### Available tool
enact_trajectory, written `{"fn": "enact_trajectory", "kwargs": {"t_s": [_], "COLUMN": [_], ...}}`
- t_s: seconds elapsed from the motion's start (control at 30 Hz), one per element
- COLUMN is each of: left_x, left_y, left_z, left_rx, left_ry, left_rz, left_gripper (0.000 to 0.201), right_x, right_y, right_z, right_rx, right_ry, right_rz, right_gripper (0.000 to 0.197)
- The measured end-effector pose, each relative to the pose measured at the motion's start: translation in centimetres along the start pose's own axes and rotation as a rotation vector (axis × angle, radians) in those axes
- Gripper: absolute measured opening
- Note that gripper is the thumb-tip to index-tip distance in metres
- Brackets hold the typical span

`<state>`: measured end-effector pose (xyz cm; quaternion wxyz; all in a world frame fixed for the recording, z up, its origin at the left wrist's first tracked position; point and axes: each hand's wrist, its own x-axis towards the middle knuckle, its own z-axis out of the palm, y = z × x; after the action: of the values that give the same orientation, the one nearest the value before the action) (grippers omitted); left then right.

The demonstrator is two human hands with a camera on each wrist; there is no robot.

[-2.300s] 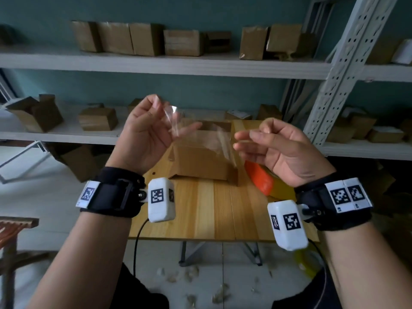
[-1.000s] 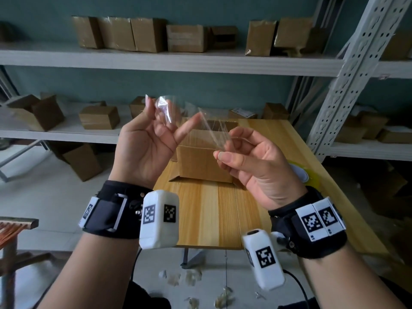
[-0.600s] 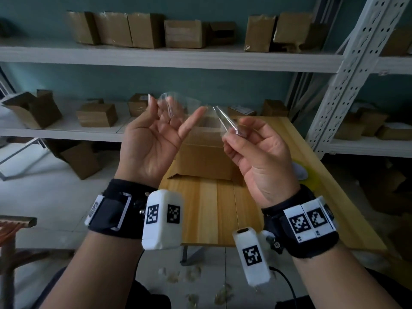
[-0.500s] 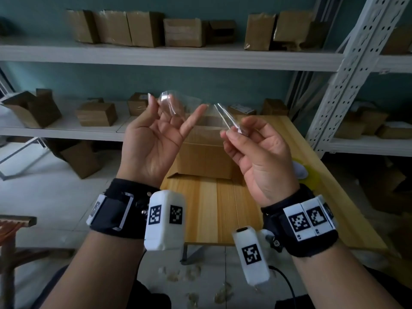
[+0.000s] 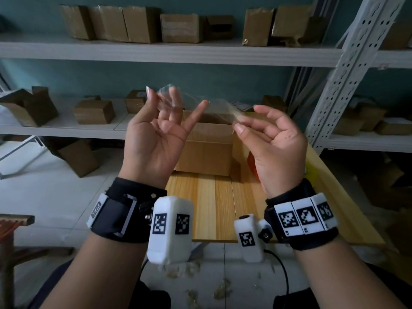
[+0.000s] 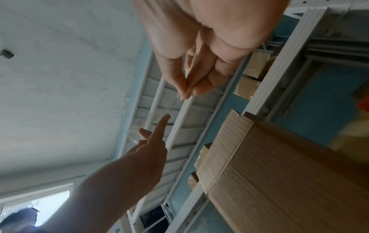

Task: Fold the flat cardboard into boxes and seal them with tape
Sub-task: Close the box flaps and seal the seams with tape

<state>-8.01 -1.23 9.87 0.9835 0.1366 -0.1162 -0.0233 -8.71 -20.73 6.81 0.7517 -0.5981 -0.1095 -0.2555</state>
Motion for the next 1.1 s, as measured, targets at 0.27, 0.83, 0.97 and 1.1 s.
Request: {"fn": "enact_trajectory", "kwargs": {"t_s": [0.27, 0.83, 0.97, 1.1], "left_x": [0.1, -0.7, -0.2, 0.2], "left_y": [0.3, 0.6, 1.3, 2.0], "left_z": [0.2, 1.1, 0.5, -0.6], "left_rx": [0.044, 0.236, 0.240, 0.196], "left_ry": [-0.030, -0.171, -0.179, -0.148], "left_rz": [-0.017, -0.137, -0.167, -0.172], "left_gripper": [0.070, 0.021, 0.050, 0.054], "right_x": [-0.3, 1.4, 1.3, 0.9], "right_y": [-0.5, 0.4, 0.7, -0.1], "right_z": [-0.4, -3.3, -2.9, -1.9], "right_rx": [-0.193, -0.513, -0.468, -0.288], "right_ry": [0.083, 0.074, 0.003, -0.074], "right_rz": [-0.137, -0.346, -0.246, -0.057], "right_gripper": [0.066, 0.039, 0.010, 0.022]}}
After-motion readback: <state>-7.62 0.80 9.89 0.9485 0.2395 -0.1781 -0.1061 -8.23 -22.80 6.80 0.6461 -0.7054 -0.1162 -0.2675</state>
